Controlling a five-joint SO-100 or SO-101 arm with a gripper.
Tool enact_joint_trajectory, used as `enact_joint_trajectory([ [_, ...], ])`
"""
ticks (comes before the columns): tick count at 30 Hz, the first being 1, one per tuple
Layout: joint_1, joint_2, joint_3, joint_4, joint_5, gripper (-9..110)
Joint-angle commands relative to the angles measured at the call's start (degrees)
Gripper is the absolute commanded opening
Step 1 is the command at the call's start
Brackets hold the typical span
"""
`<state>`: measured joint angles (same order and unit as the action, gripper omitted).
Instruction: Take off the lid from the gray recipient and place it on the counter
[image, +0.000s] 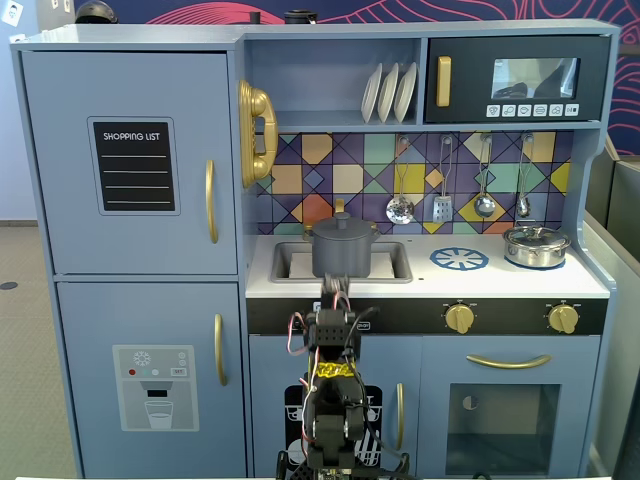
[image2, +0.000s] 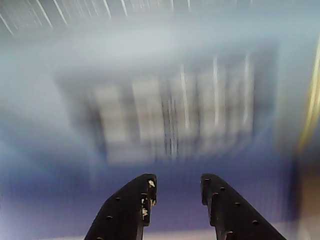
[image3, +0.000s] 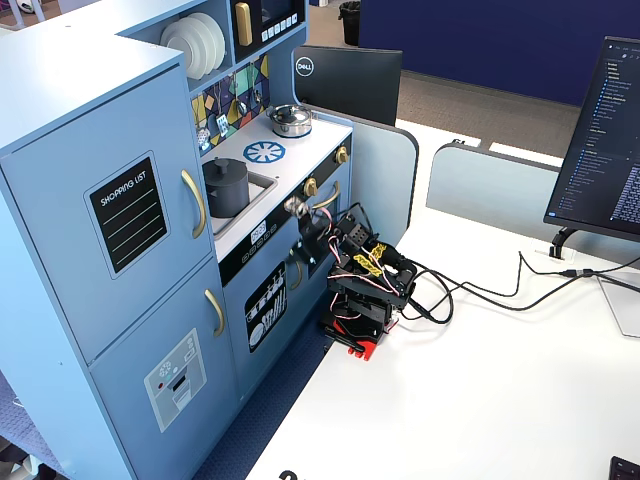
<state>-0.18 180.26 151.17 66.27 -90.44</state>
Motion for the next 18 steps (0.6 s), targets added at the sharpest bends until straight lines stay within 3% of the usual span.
enact_joint_trajectory([
  [1,0.79,-4.92,-13.54,-11.87,-4.48,0],
  [11,2.37,-18.63,-29.27,-28.74,-7.29,0],
  [18,4.31,-26.19,-32.78,-39.11,-3.25,12],
])
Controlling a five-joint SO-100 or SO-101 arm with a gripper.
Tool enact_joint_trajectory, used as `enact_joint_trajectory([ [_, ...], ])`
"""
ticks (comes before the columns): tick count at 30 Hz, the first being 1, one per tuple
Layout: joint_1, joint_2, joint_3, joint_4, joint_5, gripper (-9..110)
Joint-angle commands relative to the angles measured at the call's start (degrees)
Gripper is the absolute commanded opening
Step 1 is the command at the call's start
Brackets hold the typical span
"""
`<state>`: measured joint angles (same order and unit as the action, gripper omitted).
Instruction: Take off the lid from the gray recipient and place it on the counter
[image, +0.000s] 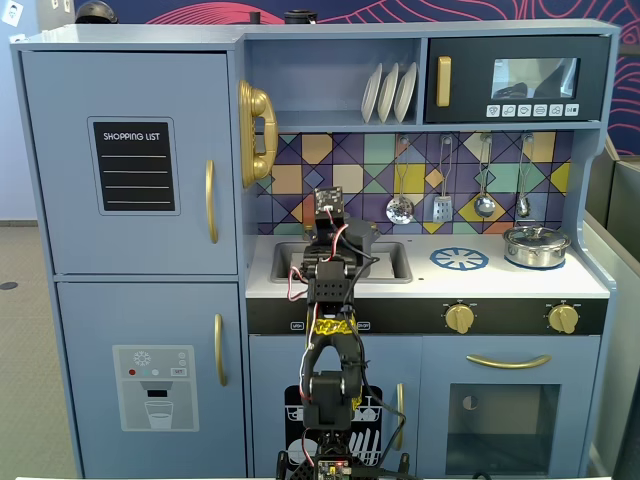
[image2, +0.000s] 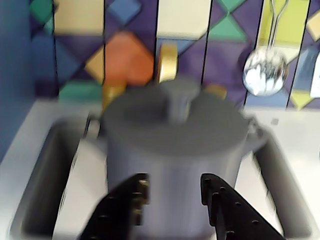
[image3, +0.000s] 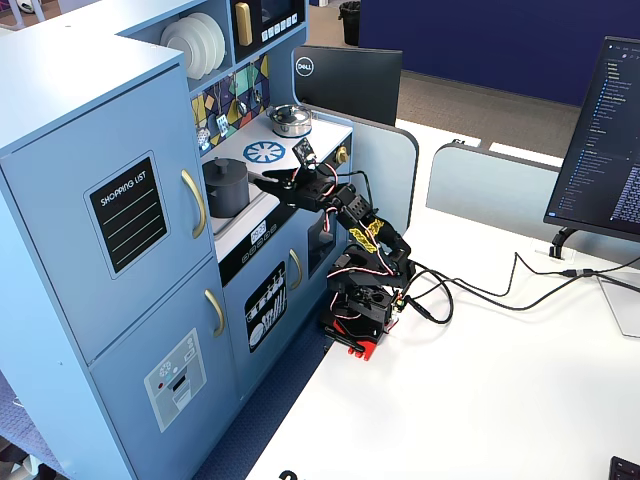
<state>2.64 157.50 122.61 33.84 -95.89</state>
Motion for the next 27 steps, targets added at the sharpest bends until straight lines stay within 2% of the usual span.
enact_joint_trajectory([
  [1,1.67,-4.48,-4.75,-7.47,2.64,15],
  [8,1.85,-9.84,-5.89,-13.45,3.43,22],
  [27,2.11,-24.17,-9.32,-23.55,4.04,18],
])
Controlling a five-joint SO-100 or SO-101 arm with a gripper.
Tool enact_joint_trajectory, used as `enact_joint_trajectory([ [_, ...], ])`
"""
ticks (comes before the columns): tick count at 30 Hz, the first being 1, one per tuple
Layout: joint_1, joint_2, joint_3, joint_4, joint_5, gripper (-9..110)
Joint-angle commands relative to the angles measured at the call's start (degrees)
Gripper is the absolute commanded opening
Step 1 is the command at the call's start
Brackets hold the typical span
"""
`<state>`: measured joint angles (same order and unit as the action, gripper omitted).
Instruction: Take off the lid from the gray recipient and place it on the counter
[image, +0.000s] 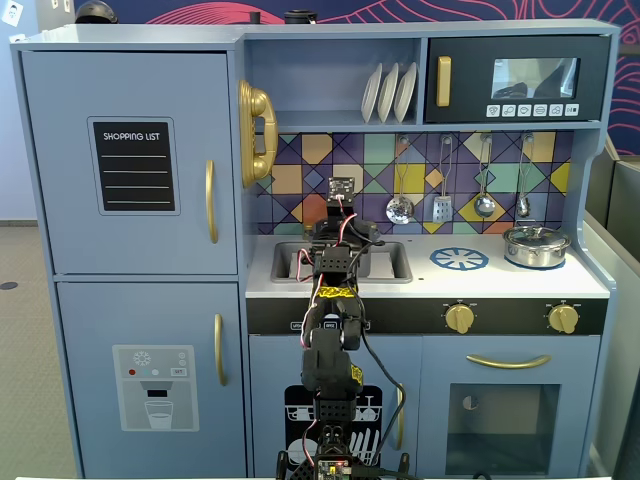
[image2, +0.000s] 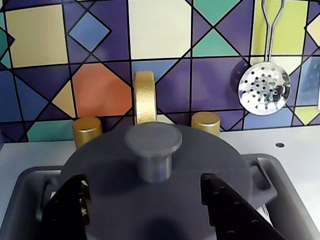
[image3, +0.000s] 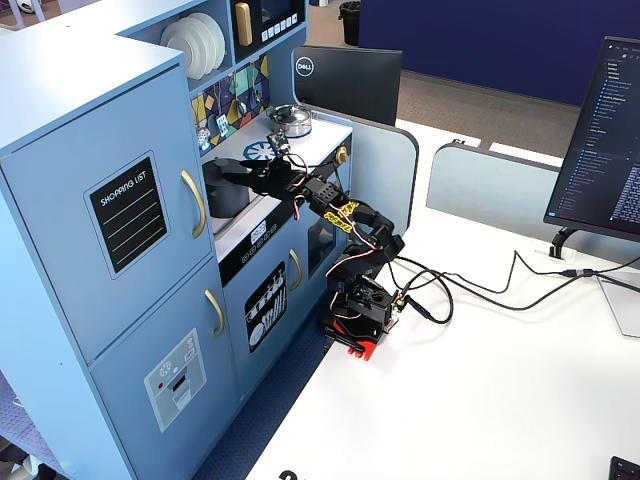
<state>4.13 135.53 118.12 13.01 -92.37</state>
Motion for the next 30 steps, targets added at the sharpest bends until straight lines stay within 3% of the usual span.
enact_joint_trajectory([
  [1,0.62,-3.25,-5.54,-2.81,0.44,18],
  [21,-1.49,-16.79,-14.5,-4.83,1.67,14],
  [25,-2.02,-17.49,-14.85,-5.98,1.67,0],
  [30,-2.46,-16.79,-14.85,-7.73,3.08,0],
])
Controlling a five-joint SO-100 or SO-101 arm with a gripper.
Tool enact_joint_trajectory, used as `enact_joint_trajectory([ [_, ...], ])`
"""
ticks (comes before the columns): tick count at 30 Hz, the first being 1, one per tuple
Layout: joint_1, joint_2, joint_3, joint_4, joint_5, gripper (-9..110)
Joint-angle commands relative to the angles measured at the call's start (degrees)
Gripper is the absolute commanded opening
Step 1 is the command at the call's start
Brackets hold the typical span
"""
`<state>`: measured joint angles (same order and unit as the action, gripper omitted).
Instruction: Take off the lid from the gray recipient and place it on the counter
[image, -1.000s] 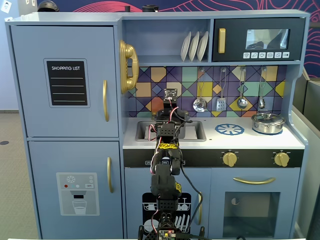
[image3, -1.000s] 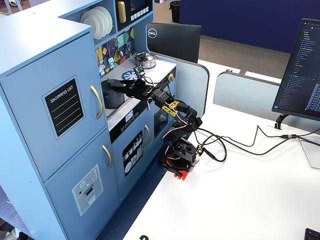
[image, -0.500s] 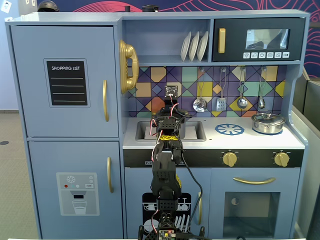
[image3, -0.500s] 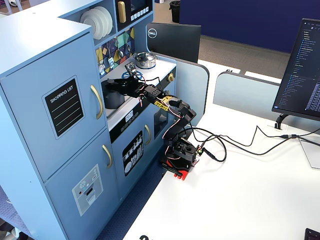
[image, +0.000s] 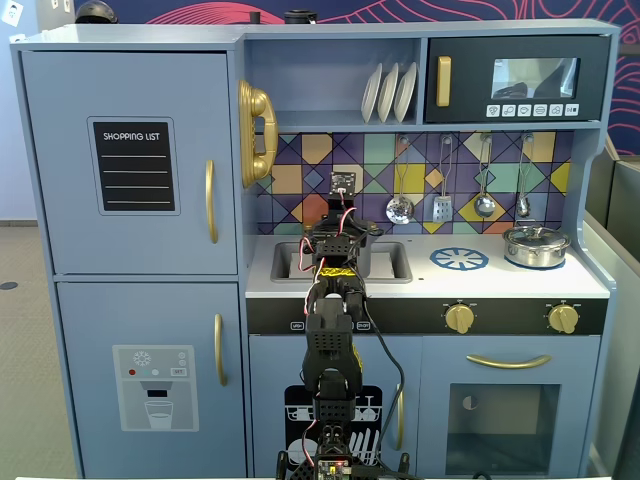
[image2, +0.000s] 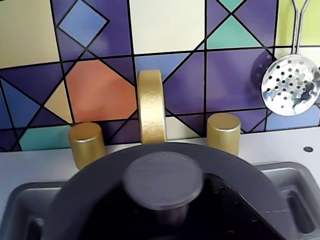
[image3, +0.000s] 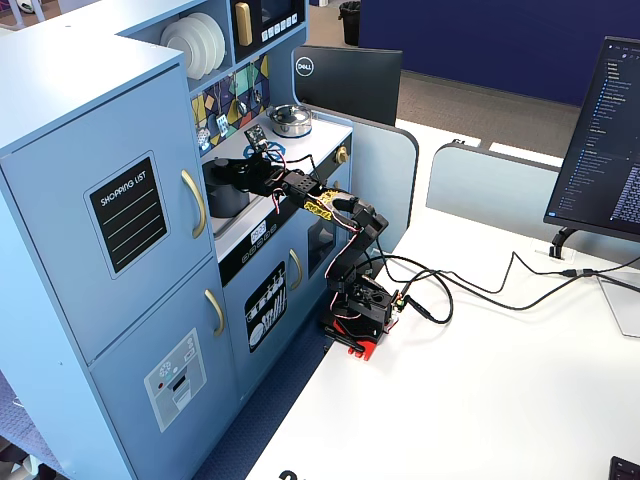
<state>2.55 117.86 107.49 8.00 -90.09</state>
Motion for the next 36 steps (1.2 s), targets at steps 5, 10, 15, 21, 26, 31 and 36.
enact_joint_trajectory([
  [5,-1.32,1.76,-7.29,-2.81,-0.79,0],
  [10,-1.49,2.37,-10.55,-2.11,-2.99,0],
  [15,-0.09,3.78,-11.69,-1.14,-3.52,0],
  [21,7.29,4.13,-13.54,0.35,-2.55,0],
  [26,16.17,3.25,-15.38,1.93,-0.97,0],
  [31,24.87,3.96,-11.51,1.58,0.97,0],
  [36,29.88,5.19,-1.85,-4.39,1.32,0],
])
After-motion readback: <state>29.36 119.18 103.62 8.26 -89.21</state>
